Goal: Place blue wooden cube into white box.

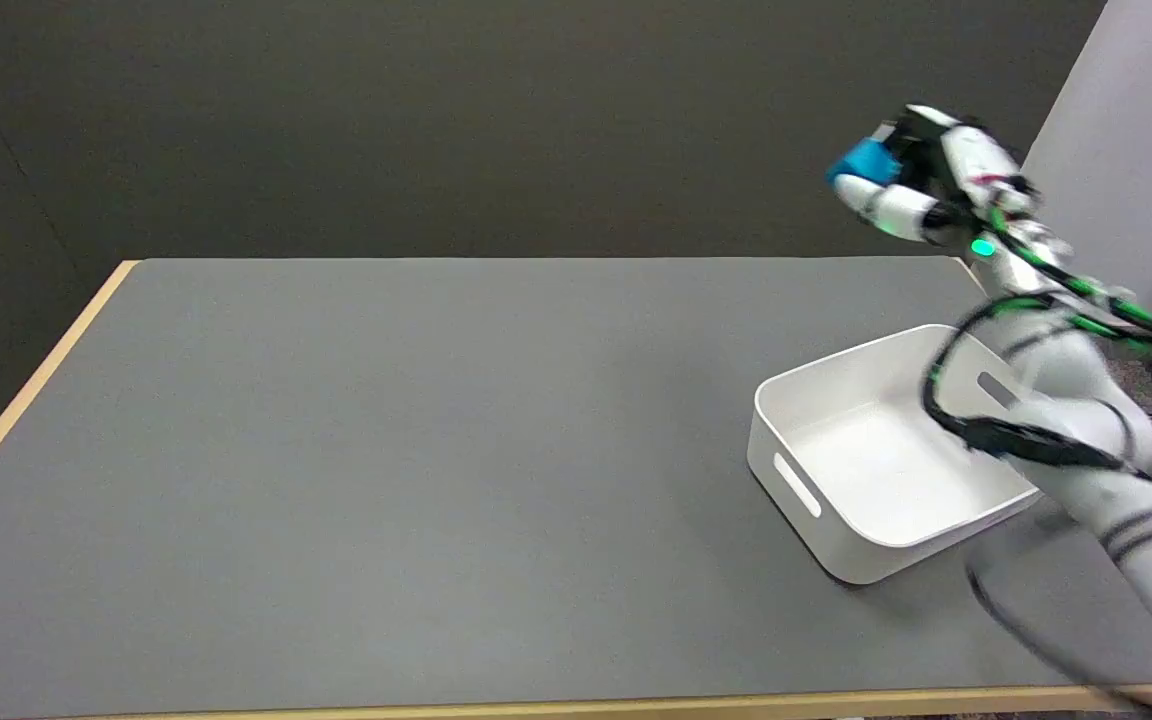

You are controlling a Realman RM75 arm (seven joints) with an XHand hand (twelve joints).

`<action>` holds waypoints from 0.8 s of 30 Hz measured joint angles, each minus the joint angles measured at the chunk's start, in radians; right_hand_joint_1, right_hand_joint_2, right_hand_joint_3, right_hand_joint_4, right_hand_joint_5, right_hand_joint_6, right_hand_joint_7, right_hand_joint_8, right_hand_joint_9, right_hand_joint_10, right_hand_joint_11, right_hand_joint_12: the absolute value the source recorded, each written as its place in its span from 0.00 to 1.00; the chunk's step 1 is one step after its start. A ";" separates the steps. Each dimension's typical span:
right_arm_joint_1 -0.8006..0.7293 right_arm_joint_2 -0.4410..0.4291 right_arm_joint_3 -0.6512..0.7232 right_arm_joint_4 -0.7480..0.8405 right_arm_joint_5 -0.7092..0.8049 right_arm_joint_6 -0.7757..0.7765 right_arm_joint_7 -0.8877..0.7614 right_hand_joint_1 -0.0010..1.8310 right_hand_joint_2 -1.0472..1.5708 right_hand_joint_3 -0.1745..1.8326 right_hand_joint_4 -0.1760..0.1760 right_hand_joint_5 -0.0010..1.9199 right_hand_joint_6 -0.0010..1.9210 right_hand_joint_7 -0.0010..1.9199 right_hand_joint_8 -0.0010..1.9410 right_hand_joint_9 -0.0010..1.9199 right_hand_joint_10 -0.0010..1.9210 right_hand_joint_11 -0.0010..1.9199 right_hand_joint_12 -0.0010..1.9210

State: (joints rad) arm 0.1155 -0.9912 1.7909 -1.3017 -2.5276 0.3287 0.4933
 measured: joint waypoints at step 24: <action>-0.653 -0.377 0.401 -0.458 0.063 0.232 0.047 0.48 0.77 0.40 1.00 0.37 0.81 0.49 0.84 0.50 1.00 0.33 0.93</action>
State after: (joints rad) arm -0.5377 -1.3677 2.1914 -1.7601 -2.4650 0.5607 0.5407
